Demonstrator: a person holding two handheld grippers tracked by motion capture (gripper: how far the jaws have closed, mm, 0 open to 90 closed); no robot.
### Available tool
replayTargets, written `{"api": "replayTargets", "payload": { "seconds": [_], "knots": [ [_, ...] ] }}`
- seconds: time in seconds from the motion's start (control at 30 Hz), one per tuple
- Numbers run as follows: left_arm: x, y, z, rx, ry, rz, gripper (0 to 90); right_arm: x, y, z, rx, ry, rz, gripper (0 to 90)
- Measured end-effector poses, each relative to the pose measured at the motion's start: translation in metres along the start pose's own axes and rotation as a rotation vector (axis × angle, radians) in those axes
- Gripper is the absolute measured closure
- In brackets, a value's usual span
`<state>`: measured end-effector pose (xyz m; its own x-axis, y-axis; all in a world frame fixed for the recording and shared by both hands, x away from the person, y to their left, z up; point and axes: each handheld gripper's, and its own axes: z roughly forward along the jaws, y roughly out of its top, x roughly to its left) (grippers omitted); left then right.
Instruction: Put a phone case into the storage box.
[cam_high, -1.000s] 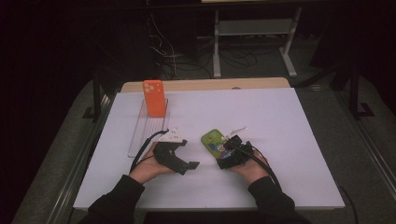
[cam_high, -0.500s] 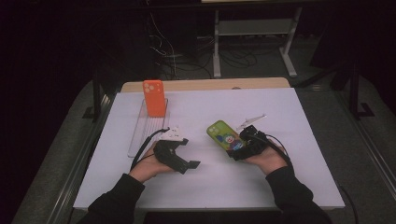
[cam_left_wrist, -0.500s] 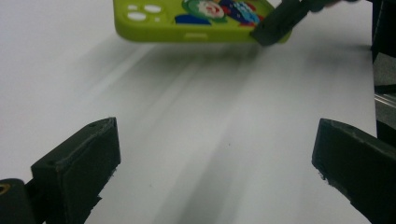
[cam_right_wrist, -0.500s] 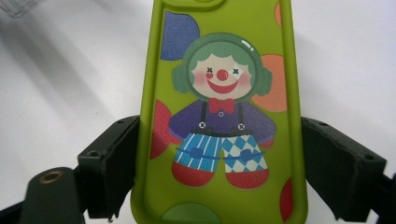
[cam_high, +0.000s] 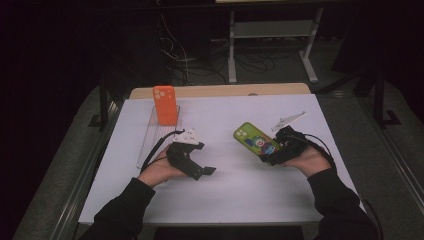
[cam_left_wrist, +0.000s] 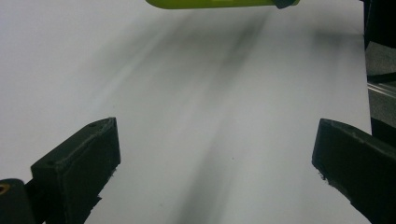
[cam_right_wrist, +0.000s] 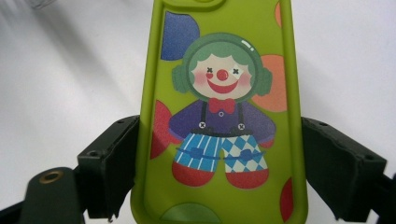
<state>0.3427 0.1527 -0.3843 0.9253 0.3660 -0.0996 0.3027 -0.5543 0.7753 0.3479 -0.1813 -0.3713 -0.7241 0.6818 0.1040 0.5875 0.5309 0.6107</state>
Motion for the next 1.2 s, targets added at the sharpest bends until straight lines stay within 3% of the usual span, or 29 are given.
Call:
{"api": "replayTargets", "payload": {
  "seconds": [0.03,0.2,0.3,0.63,0.8,0.93,1.07,1.2],
  "knots": [
    [0.001,0.002,-0.001,-0.010,-0.003,-0.010,0.4,-0.001,0.000,-0.002,0.000,0.011,-0.011,15.4],
    [0.005,0.013,-0.008,-0.021,0.008,0.044,0.4,-0.006,0.002,-0.009,-0.018,0.078,-0.092,15.4],
    [0.007,0.020,-0.011,-0.024,0.010,0.074,0.4,-0.003,0.005,-0.011,-0.003,0.127,-0.122,15.4],
    [0.008,0.038,-0.011,-0.025,-0.043,0.128,0.4,0.003,0.014,-0.003,0.024,0.193,-0.300,15.3],
    [0.008,0.044,-0.011,0.003,-0.075,0.176,0.4,0.007,0.023,-0.002,0.027,0.220,-0.347,15.3],
    [0.007,0.047,-0.011,-0.002,-0.097,0.188,0.4,0.012,0.030,0.001,0.038,0.266,-0.386,15.3],
    [0.008,0.051,-0.009,-0.001,-0.131,0.208,0.4,0.019,0.036,0.007,0.051,0.284,-0.426,15.3],
    [0.005,0.053,-0.006,0.020,-0.162,0.226,0.3,0.028,0.040,0.012,0.063,0.318,-0.450,15.3]
  ]
}}
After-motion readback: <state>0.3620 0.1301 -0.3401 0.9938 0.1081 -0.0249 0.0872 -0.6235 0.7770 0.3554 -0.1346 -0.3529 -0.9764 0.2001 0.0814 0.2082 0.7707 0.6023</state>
